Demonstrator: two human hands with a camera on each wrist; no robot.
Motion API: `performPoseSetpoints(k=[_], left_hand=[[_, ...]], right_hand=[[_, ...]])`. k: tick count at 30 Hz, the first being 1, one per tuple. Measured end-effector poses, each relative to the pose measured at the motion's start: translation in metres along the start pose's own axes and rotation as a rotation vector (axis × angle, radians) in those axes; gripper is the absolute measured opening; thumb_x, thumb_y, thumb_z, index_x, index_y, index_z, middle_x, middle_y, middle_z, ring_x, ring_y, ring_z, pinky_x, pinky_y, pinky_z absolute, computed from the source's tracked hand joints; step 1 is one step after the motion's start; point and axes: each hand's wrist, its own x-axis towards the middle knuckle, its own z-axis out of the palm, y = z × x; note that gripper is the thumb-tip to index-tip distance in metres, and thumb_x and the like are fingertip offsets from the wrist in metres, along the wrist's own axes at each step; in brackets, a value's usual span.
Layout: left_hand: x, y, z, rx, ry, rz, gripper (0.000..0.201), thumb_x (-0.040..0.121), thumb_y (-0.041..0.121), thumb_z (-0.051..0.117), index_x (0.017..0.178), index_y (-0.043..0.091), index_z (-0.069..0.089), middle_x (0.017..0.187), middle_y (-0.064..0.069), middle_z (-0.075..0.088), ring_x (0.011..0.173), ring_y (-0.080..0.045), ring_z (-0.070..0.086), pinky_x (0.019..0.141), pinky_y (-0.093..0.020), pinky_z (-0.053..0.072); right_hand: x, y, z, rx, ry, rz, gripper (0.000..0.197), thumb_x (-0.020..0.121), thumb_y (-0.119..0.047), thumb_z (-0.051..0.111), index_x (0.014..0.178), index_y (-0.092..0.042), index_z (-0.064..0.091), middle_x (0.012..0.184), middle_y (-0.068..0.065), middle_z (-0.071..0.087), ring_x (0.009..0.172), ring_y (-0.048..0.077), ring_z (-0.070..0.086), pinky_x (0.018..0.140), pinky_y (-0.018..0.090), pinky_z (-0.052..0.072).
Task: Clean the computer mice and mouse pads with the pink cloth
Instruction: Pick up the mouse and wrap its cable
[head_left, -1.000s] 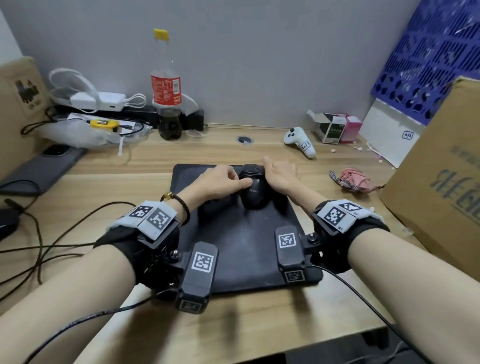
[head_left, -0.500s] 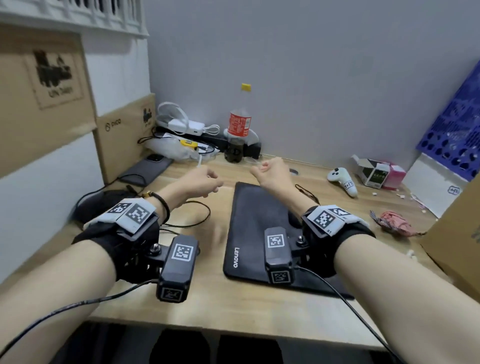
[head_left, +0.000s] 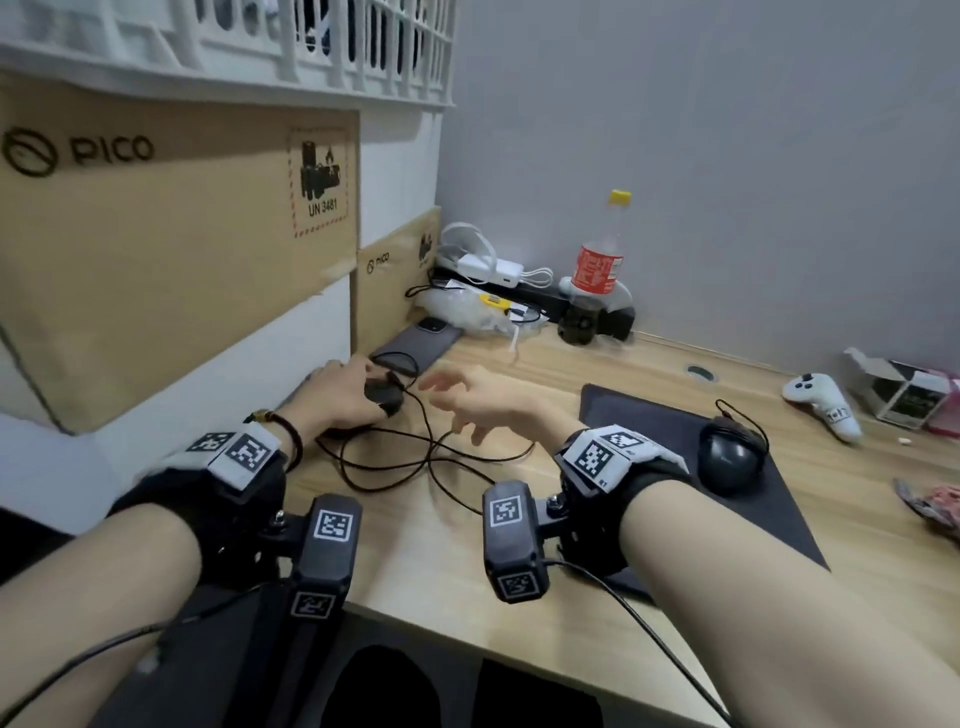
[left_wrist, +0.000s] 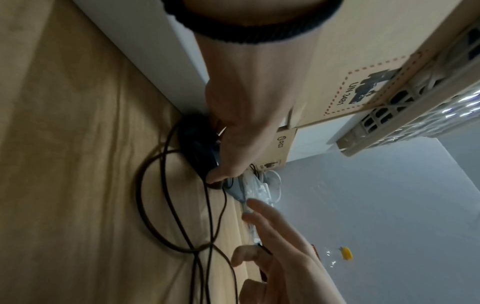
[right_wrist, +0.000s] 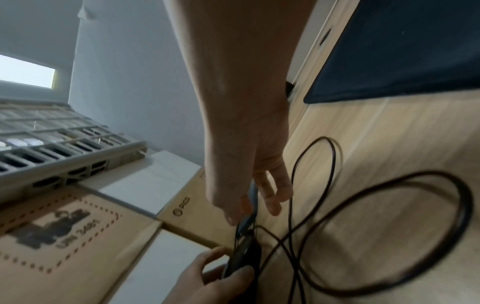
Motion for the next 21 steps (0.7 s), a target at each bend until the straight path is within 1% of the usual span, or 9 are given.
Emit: performPoseSetpoints(k=[2,5,8,11,14,15,17,19,21], left_hand=[[0.001,-0.003,0.005,0.037,0.015,0.001,0.081,0.072,0.043,0.072,0.138,0.015,0.035,0.132,-0.015,0.052,0.12,-0.034,0.05,0.095,-0.036,0.045],[0.002,0.003,0.01,-0.022,0.055,-0.007,0.084,0.07,0.044,0.075,0.138,0.013,0.036,0.132,-0.013,0.055,0.119,-0.032,0.053,0.094,-0.036,0.046],[0.003,0.015,0.005,-0.193,0.084,-0.045,0.08,0.067,0.052,0.075,0.132,0.016,0.046,0.129,-0.009,0.058,0.115,-0.029,0.055,0.091,-0.033,0.045],[0.005,0.03,-0.006,-0.368,0.112,-0.012,0.054,0.067,0.054,0.075,0.108,0.021,0.064,0.109,-0.001,0.066,0.103,-0.023,0.06,0.088,-0.031,0.046],[0.005,0.045,-0.015,-0.636,-0.01,0.026,0.051,0.068,0.05,0.077,0.105,0.016,0.069,0.097,-0.001,0.067,0.091,-0.019,0.062,0.076,-0.028,0.048],[0.002,0.052,-0.017,-0.703,-0.062,0.041,0.049,0.069,0.05,0.077,0.105,0.018,0.069,0.096,-0.002,0.067,0.088,-0.019,0.062,0.07,-0.027,0.049],[-0.007,0.064,-0.018,-0.781,-0.145,0.093,0.04,0.073,0.049,0.075,0.097,0.017,0.069,0.09,-0.004,0.067,0.08,-0.02,0.061,0.065,-0.026,0.047],[-0.016,0.077,-0.02,-0.897,-0.247,0.168,0.035,0.076,0.047,0.074,0.091,0.015,0.068,0.082,-0.006,0.064,0.071,-0.019,0.06,0.061,-0.027,0.046],[-0.023,0.085,-0.024,-1.014,-0.355,0.215,0.037,0.078,0.046,0.072,0.098,0.015,0.066,0.083,-0.006,0.06,0.068,-0.016,0.058,0.059,-0.027,0.044]], right_hand=[[0.008,-0.002,0.012,-0.075,-0.091,-0.001,0.032,0.101,-0.027,0.042,0.128,-0.017,0.054,0.126,0.008,0.056,0.075,0.018,0.061,0.051,0.026,0.05],[0.015,0.002,0.019,-0.127,-0.201,0.108,0.026,0.103,-0.031,0.036,0.114,-0.017,0.055,0.118,0.01,0.052,0.073,0.019,0.057,0.057,0.03,0.054],[0.015,0.009,0.007,-0.059,-0.018,0.237,0.027,0.101,-0.018,0.036,0.119,-0.004,0.052,0.105,0.015,0.047,0.09,0.032,0.059,0.068,0.042,0.058],[0.019,0.022,-0.012,-0.081,0.225,0.318,0.031,0.093,-0.014,0.042,0.118,0.002,0.052,0.11,0.02,0.051,0.104,0.032,0.055,0.072,0.032,0.049],[0.016,0.03,-0.026,-0.179,0.424,0.453,0.06,0.078,-0.02,0.045,0.137,-0.007,0.041,0.136,0.016,0.042,0.132,0.038,0.036,0.108,0.049,0.03],[0.013,0.03,-0.03,-0.198,0.499,0.426,0.063,0.079,-0.016,0.047,0.141,-0.014,0.036,0.143,0.014,0.037,0.136,0.036,0.028,0.112,0.052,0.023],[0.009,0.025,-0.037,-0.242,0.558,0.227,0.067,0.082,-0.009,0.051,0.144,-0.024,0.034,0.146,0.009,0.034,0.137,0.031,0.027,0.113,0.049,0.024],[0.01,0.024,-0.042,-0.277,0.496,-0.021,0.061,0.081,-0.006,0.056,0.139,-0.024,0.045,0.14,0.008,0.047,0.131,0.029,0.04,0.108,0.043,0.035],[0.006,0.023,-0.046,-0.228,0.456,-0.137,0.043,0.083,0.0,0.054,0.122,-0.016,0.06,0.118,0.005,0.063,0.112,0.023,0.056,0.091,0.026,0.045]])
